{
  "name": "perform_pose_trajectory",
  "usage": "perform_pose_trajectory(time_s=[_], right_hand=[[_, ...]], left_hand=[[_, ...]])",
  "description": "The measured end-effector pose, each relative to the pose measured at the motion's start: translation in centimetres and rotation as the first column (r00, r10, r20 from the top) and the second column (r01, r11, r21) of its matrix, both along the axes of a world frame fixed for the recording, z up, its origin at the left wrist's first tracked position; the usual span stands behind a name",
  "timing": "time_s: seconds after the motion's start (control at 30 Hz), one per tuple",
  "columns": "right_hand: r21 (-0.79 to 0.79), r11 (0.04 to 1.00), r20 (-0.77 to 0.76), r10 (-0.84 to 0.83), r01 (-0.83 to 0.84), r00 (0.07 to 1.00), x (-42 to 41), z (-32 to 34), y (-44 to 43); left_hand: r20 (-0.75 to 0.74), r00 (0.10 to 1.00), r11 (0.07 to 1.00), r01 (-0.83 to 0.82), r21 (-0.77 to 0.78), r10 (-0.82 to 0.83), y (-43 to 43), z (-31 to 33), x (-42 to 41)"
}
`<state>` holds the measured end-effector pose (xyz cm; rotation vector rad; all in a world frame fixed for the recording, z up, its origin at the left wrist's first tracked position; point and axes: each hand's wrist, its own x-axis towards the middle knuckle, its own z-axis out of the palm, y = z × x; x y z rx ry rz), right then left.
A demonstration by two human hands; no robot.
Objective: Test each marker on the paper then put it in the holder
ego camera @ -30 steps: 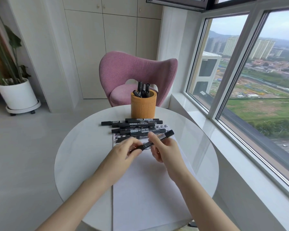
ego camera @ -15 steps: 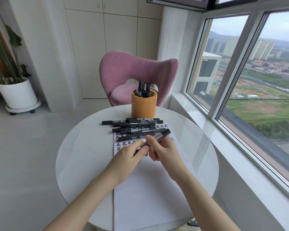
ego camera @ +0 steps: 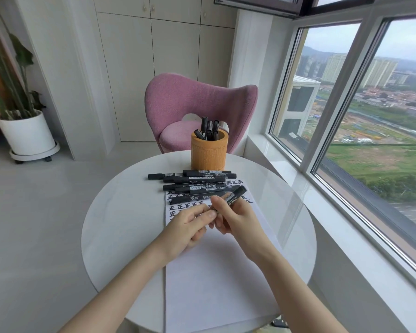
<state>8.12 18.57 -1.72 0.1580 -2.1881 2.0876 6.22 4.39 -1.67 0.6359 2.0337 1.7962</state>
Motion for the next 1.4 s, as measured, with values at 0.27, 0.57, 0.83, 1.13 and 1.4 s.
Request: perform_pose_trajectory(time_s=[0.27, 0.57, 0.83, 1.13, 1.4], right_hand=[[-0.014, 1.0, -0.015, 0.01, -0.01, 1.0, -0.1, -0.2, 0.1], [-0.178, 0.975, 0.014, -0.131, 0.132, 0.991, -0.9, 0.6, 2.2], [-0.109, 0.921, 0.146, -0.357, 0.374, 0.923, -2.9, 0.0, 4.7], [0.188, 0.878, -0.03, -0.442, 0.439, 0.896, -3.3, -0.8, 3.4], [0.202, 0.833, -0.068, -0.513, 0.516, 0.856, -3.9, -1.9, 3.4]], left_hand=[[0.018, 1.0, 1.0, -0.016, 0.001, 0.016, -0.6, -0.3, -0.3], [0.029, 0.985, 0.985, -0.168, 0.046, 0.167, -1.2, -0.9, -1.0], [-0.169, 0.977, 0.99, -0.136, -0.034, 0.128, -2.1, -2.6, -0.2], [-0.149, 0.978, 0.986, -0.158, -0.053, 0.148, -2.0, -3.0, -0.2], [-0.152, 0.979, 0.986, -0.15, -0.067, 0.138, -1.9, -3.0, 0.0]])
